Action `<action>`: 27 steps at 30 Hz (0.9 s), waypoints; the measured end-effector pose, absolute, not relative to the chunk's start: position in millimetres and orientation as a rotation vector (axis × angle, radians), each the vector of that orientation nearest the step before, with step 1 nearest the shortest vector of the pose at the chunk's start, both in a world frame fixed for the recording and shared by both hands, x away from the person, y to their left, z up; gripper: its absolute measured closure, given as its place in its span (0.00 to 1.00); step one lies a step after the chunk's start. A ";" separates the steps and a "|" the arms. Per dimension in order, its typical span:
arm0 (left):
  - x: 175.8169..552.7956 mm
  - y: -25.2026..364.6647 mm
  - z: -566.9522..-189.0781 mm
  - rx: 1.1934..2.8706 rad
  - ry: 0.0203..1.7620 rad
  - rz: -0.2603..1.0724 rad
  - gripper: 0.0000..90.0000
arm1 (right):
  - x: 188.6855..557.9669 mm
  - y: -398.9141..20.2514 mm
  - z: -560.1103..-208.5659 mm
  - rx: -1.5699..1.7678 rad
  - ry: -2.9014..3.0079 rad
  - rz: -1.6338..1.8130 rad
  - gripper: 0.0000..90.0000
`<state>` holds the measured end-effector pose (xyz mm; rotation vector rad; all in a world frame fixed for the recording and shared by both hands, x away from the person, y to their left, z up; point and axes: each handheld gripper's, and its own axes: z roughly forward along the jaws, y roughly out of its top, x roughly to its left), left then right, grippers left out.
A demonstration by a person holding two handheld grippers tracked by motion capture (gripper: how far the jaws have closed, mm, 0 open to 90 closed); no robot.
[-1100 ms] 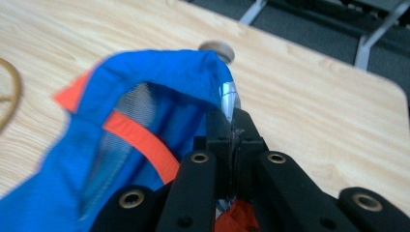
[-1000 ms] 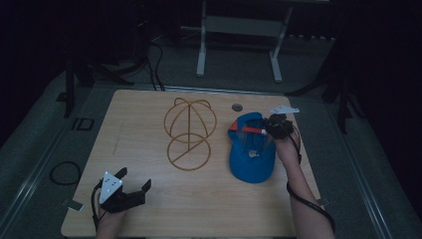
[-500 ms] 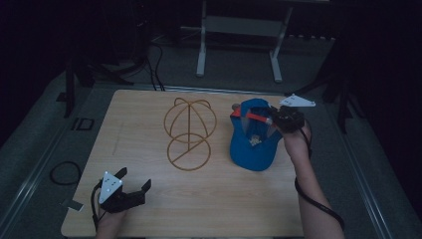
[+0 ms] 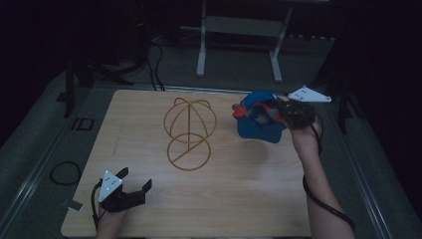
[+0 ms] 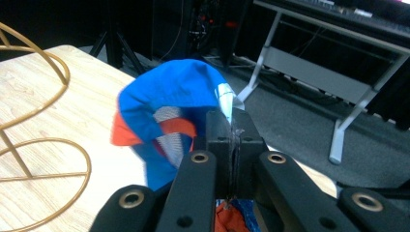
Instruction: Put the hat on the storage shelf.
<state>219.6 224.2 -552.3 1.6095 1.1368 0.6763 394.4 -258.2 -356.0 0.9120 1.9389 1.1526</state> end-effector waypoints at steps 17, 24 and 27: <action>211.8 194.6 -486.9 1.668 0.991 0.551 0.06 | 342.6 -252.3 -333.6 0.790 1.949 1.305 0.99; 222.5 166.2 -451.1 1.713 0.849 0.582 0.07 | 321.8 -239.7 -333.1 0.717 1.972 1.328 0.99; 229.1 152.7 -437.1 1.722 0.798 0.591 0.08 | 319.7 -238.0 -333.8 0.709 1.981 1.329 0.99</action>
